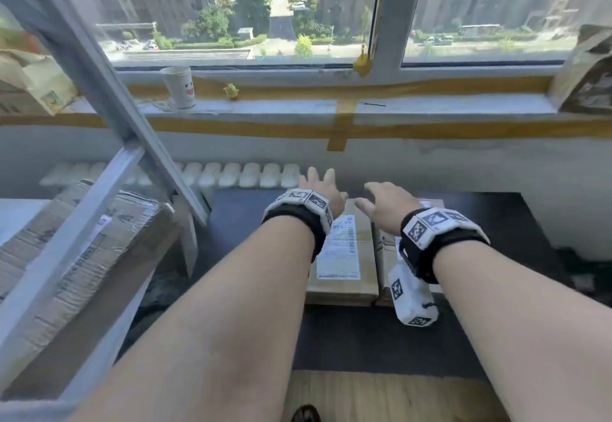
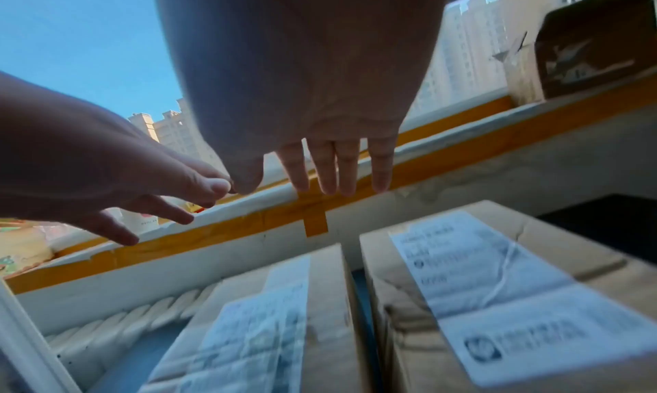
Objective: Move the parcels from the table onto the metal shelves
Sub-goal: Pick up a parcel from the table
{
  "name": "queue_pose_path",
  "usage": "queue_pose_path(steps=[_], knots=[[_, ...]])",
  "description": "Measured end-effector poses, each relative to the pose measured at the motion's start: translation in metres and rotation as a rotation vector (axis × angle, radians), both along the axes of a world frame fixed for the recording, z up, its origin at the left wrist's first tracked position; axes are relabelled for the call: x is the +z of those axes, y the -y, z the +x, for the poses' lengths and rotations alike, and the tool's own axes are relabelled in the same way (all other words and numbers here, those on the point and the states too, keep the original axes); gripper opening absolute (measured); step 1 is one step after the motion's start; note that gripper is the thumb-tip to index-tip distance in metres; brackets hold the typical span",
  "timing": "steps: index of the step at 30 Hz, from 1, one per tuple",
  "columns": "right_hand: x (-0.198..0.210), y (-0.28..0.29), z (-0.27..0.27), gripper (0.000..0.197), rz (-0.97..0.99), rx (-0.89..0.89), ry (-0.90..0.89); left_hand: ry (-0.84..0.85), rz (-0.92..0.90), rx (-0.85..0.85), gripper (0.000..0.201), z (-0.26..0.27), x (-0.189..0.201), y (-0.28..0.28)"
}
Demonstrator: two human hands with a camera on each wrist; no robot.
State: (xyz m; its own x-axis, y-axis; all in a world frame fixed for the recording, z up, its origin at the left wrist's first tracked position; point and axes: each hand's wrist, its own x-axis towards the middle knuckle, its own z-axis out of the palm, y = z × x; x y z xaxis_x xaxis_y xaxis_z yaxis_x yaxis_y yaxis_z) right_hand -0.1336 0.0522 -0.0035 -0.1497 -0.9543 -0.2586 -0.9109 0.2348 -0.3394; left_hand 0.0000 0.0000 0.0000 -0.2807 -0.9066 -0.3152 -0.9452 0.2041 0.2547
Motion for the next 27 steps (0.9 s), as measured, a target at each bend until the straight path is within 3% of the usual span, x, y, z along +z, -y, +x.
queue_pose_path(steps=[6,12,15,17,19,20,23,27], knots=[[-0.042,-0.01,0.008,0.047,0.084,-0.091,0.003,-0.059,0.163,0.1,0.07,0.014,-0.043,0.001],[-0.059,-0.011,0.013,0.029,0.103,-0.149,0.002,-0.096,0.242,0.23,0.084,0.026,-0.066,-0.003],[-0.059,-0.01,0.017,0.027,0.121,-0.172,-0.015,-0.135,0.304,0.343,0.08,0.026,-0.065,-0.003],[-0.06,-0.008,0.018,0.027,0.129,-0.191,0.005,-0.181,0.336,0.41,0.06,0.029,-0.065,0.0],[-0.06,-0.008,0.019,0.027,0.119,-0.228,0.089,-0.257,0.346,0.449,0.02,0.036,-0.065,0.002],[-0.06,-0.009,0.019,0.029,0.106,-0.252,0.155,-0.29,0.339,0.465,0.016,0.039,-0.065,0.002],[-0.053,-0.014,0.021,0.051,0.07,-0.362,0.33,-0.411,0.292,0.515,0.028,0.05,-0.059,0.0],[-0.042,-0.021,0.019,0.036,0.008,-0.407,0.499,-0.533,0.243,0.541,0.031,0.056,-0.042,-0.008]])
